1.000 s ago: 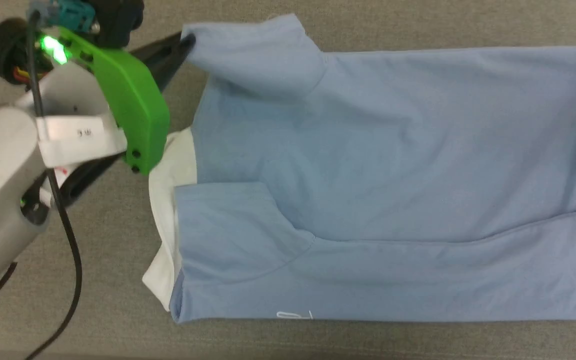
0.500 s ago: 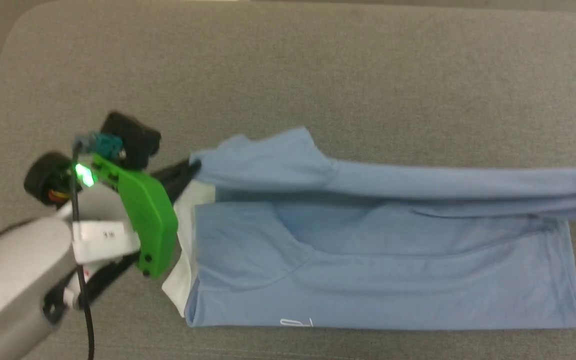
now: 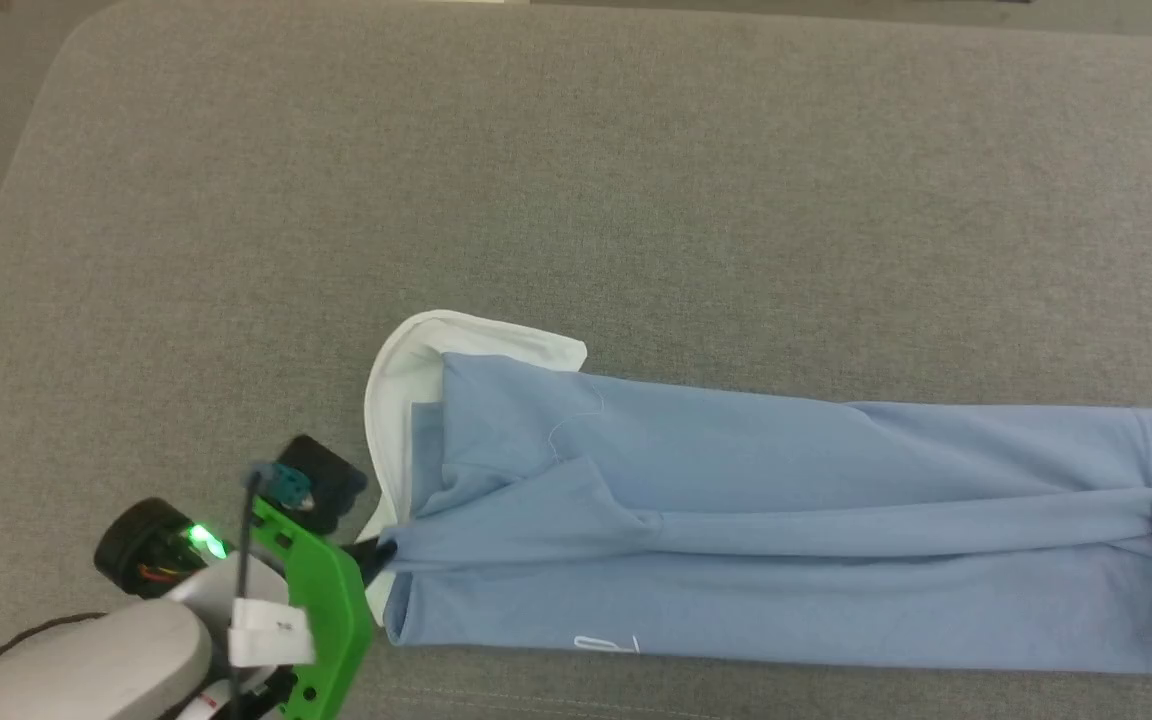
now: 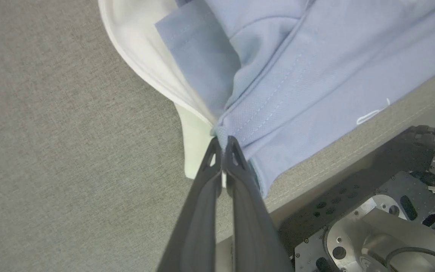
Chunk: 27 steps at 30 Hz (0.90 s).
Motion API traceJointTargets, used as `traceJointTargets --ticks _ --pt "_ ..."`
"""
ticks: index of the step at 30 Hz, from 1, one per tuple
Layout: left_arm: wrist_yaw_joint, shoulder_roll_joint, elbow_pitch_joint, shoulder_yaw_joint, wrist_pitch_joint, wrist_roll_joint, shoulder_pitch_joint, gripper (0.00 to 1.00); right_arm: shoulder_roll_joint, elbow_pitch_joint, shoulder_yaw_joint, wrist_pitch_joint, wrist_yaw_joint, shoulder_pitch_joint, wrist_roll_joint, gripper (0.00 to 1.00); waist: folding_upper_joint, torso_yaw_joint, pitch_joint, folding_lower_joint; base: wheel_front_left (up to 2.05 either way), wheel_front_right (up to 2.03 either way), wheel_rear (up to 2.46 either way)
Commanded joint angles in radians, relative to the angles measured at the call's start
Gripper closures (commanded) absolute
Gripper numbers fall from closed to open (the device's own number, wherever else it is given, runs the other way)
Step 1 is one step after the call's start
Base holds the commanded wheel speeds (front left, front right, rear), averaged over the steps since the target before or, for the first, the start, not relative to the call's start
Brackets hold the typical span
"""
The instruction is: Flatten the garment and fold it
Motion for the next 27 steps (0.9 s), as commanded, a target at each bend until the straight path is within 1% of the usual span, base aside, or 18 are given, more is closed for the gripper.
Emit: traceJointTargets --ticks 1,6,7,8,9,10,12,16,22,24,26,27 --pt "-0.009 -0.01 0.024 -0.009 0.008 0.024 0.012 1.0 0.002 -0.003 -0.001 0.011 -0.002 0.016 -0.034 1.0 0.0 0.0 0.009 0.0001 0.0 0.0 0.0" --pt "-0.05 -0.062 0.11 -0.039 0.028 0.06 0.023 1.0 0.035 -0.012 0.003 0.047 -0.002 0.031 -0.099 1.0 0.0 -0.002 0.02 0.0001 0.0 0.0 0.0" --pt "-0.056 -0.071 0.125 -0.043 0.03 0.066 0.025 1.0 0.039 -0.013 0.003 0.05 -0.002 0.03 -0.109 0.74 0.0 -0.002 0.02 0.0001 0.0 0.0 0.0" --pt "-0.061 -0.083 0.143 -0.045 0.027 0.07 0.027 1.0 0.045 -0.012 0.001 0.053 -0.002 0.029 -0.119 0.0 0.0 -0.003 0.019 0.0001 0.0 0.0 0.0" --pt "-0.062 -0.092 0.157 -0.045 0.019 0.073 0.027 0.94 0.051 -0.012 -0.002 0.055 -0.002 0.027 -0.122 0.0 0.0 -0.004 0.016 0.0001 0.0 0.0 0.0" --pt "-0.063 -0.1 0.173 -0.045 0.008 0.081 0.025 0.0 0.06 -0.013 -0.007 0.059 -0.002 0.025 -0.118 0.0 0.0 -0.006 0.01 0.0001 0.0 0.0 0.0" --pt "-0.063 -0.114 0.198 -0.039 -0.017 0.085 0.025 0.0 0.065 -0.028 -0.013 0.059 -0.002 0.02 -0.114 0.0 0.0 -0.008 -0.004 0.0001 0.0 0.0 0.0" --pt "-0.07 -0.127 0.218 -0.008 -0.089 0.082 0.021 0.0 0.054 -0.078 -0.02 0.065 -0.002 0.008 -0.099 0.0 0.0 -0.016 -0.037 0.0001 0.0 0.0 0.0" --pt "-0.074 -0.125 0.206 0.056 -0.19 0.047 0.022 0.0 0.05 -0.166 -0.104 0.1 -0.002 0.003 -0.013 0.0 0.0 -0.022 -0.09 0.0001 0.0 0.0 0.0" --pt "-0.052 -0.12 0.206 0.087 -0.24 0.046 0.025 0.0 0.059 -0.185 -0.149 0.113 -0.002 0.009 0.003 0.0 0.0 -0.023 -0.104 0.0001 0.0 0.0 0.0" --pt "-0.019 -0.121 0.211 0.123 -0.301 0.042 0.034 0.0 0.081 -0.186 -0.199 0.125 -0.002 0.026 0.018 0.0 0.0 -0.022 -0.116 0.0001 0.0 0.0 0.0" --pt "0.002 -0.123 0.215 0.142 -0.339 0.043 0.041 0.0 0.101 -0.177 -0.234 0.134 -0.002 0.039 0.027 0.0 0.0 -0.021 -0.122 0.0001 0.0 0.0 0.0"
